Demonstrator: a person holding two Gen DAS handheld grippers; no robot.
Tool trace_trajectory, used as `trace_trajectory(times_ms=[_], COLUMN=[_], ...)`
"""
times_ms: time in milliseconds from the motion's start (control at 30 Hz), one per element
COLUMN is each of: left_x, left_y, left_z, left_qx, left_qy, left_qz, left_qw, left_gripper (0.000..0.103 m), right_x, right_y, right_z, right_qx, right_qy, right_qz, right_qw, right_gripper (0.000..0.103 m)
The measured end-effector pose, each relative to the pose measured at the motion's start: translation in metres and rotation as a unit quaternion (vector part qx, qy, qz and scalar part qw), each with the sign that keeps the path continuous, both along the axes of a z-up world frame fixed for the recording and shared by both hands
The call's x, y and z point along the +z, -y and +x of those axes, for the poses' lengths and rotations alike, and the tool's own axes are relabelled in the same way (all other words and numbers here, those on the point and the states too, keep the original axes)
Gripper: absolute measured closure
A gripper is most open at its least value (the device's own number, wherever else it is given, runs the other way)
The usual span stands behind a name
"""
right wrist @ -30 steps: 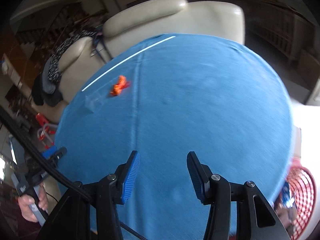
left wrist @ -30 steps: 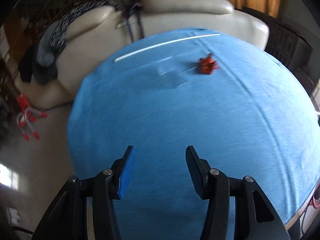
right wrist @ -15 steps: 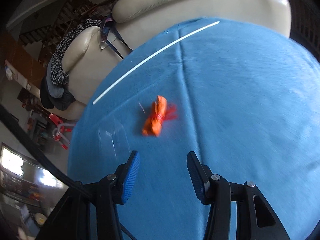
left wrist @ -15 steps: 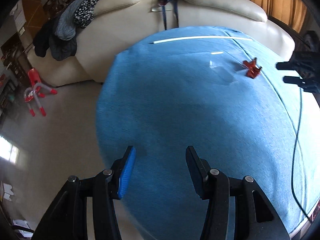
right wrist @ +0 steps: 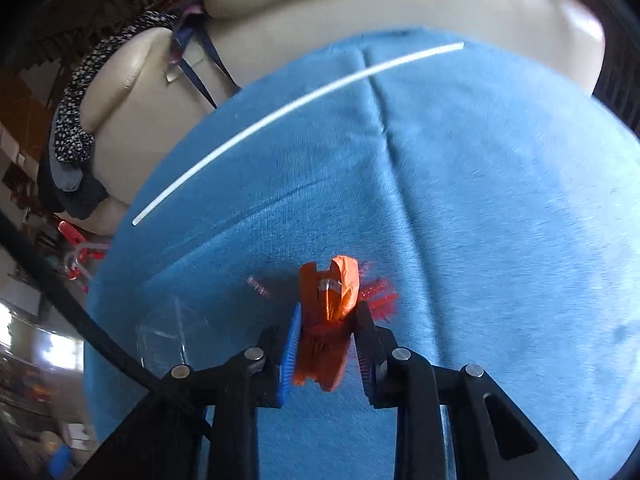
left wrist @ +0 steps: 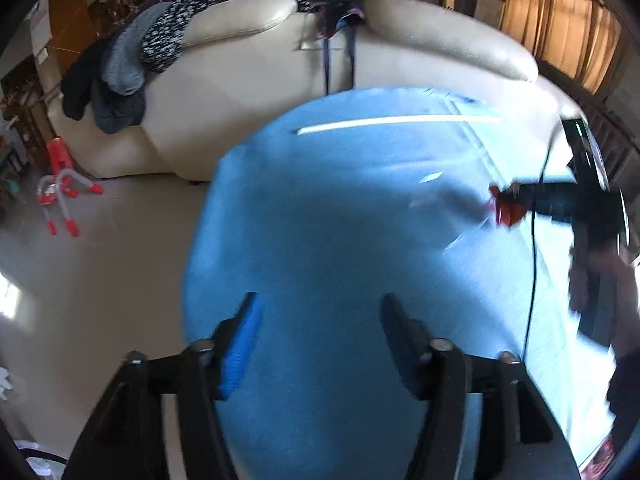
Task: Collect trash
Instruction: 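Grasp the orange plastic bag with the right tool while the left grasps the clear plastic tray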
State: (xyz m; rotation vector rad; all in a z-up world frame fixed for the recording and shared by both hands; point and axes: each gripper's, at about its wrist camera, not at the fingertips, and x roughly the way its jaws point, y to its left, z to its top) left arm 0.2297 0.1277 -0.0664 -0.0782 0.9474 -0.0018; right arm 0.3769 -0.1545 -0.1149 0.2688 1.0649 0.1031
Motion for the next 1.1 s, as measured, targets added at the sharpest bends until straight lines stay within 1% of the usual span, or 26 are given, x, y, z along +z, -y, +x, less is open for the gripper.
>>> trace_trajectory(times_ms=[67,133,167,267,300,400,467,500,533,600,733,900,967,1033,1067,1100], left_x=[0.007,0.008,0.006,-0.001,-0.004,-0.007,-0.012,-0.015,-0.017,-0.022,-0.032,-0.048,-0.054,-0.058,-0.056,-0.055], left_y=[0.016,0.032,0.041,0.065,0.072,0.09,0.099,0.101,0.101,0.102,0.112,0.119,0.117,0.114,0.113,0.113], left_z=[0.018,0.038,0.05,0.083,0.093,0.116,0.129,0.135,0.141,0.146,0.153,0.159,0.159,0.156,0.153,0.149], left_qx=[-0.008,-0.014,-0.015,-0.017,-0.014,-0.009,-0.001,0.007,0.014,0.025,0.032,0.023,0.023,0.017,0.016,0.015], left_qy=[0.011,0.013,0.005,-0.02,-0.028,-0.042,-0.059,-0.067,-0.073,-0.087,-0.103,-0.123,-0.13,-0.131,-0.125,-0.122], left_qz=[-0.014,-0.021,-0.024,-0.053,-0.056,-0.059,-0.033,-0.031,-0.038,-0.049,-0.022,-0.012,-0.018,-0.04,-0.038,-0.031], left_qw=[0.9998,0.9996,0.9996,0.9983,0.998,0.9973,0.9977,0.9972,0.9965,0.9947,0.9939,0.9921,0.991,0.9905,0.9913,0.992], left_gripper=[0.035,0.031,0.031,0.031,0.031,0.031,0.031,0.031,0.031,0.031,0.031,0.031,0.031,0.043,0.046,0.05], right_x=[0.005,0.01,0.011,0.016,0.016,0.017,0.015,0.016,0.015,0.014,0.01,0.006,0.004,0.004,0.005,0.007], right_y=[0.008,0.024,0.029,0.053,0.06,0.076,0.087,0.091,0.092,0.097,0.097,0.095,0.097,0.103,0.105,0.108], right_z=[-0.015,-0.038,-0.046,-0.081,-0.09,-0.118,-0.133,-0.139,-0.143,-0.152,-0.162,-0.172,-0.175,-0.181,-0.183,-0.186], right_qx=[0.005,0.01,0.011,0.015,0.015,0.014,0.013,0.013,0.013,0.016,0.02,0.026,0.022,0.015,0.012,0.008], right_qy=[0.009,0.018,0.02,0.033,0.038,0.048,0.054,0.057,0.06,0.069,0.082,0.09,0.089,0.092,0.093,0.095], right_qz=[0.0,0.007,0.01,0.025,0.026,0.023,0.021,0.02,0.02,0.025,0.037,0.048,0.053,0.055,0.056,0.056], right_qw=[1.0,1.0,1.0,0.999,0.999,0.998,0.998,0.998,0.998,0.997,0.996,0.994,0.994,0.994,0.994,0.994], right_gripper=[0.075,0.075,0.075,0.075,0.075,0.075,0.075,0.075,0.075,0.075,0.075,0.075,0.075,0.075,0.075,0.075])
